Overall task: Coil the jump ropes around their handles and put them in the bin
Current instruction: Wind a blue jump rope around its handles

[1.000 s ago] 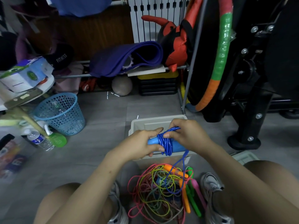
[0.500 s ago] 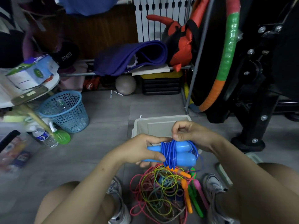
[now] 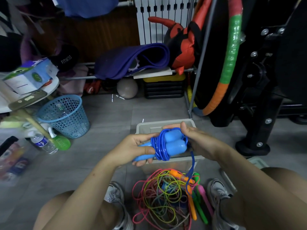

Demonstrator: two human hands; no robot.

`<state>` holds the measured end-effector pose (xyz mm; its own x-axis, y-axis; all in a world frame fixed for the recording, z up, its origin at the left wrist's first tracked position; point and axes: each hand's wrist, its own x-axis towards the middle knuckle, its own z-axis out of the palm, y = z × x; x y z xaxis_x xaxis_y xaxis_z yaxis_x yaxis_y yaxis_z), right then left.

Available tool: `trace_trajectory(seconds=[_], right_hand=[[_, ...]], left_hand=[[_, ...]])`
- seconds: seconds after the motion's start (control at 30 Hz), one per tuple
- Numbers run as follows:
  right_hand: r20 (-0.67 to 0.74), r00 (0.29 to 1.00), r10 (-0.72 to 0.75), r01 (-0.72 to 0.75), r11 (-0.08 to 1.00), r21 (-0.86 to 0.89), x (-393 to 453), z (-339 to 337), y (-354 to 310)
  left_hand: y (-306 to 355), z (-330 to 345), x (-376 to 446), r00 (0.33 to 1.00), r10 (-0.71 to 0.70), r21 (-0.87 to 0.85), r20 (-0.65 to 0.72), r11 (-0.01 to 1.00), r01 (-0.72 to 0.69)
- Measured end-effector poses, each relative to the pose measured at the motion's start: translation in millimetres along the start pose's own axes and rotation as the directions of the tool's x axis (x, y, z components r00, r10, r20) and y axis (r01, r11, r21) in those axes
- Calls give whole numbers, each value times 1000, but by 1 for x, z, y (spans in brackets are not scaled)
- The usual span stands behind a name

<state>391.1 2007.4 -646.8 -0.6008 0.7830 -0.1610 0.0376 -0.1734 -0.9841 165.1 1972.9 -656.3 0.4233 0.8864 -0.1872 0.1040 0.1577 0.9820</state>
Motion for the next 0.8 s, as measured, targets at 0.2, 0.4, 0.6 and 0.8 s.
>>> trace_trajectory(seconds=[0.2, 0.4, 0.6, 0.8], right_hand=[[46, 998, -40, 41, 999, -26, -1, -1, 6], [42, 999, -32, 26, 991, 129, 1, 9, 11], [22, 998, -55, 54, 998, 19, 4, 19, 17], [-10, 1000, -23, 21, 980, -197, -2, 19, 19]], left_hand=[[-7, 6, 7, 1000, 6, -163, -4, 987, -7], [-6, 11, 10, 999, 35, -319, 34, 948, -23], [-2, 15, 14, 997, -2, -308, -77, 951, -22], [-1, 13, 12, 998, 3, -204, -67, 979, -16]])
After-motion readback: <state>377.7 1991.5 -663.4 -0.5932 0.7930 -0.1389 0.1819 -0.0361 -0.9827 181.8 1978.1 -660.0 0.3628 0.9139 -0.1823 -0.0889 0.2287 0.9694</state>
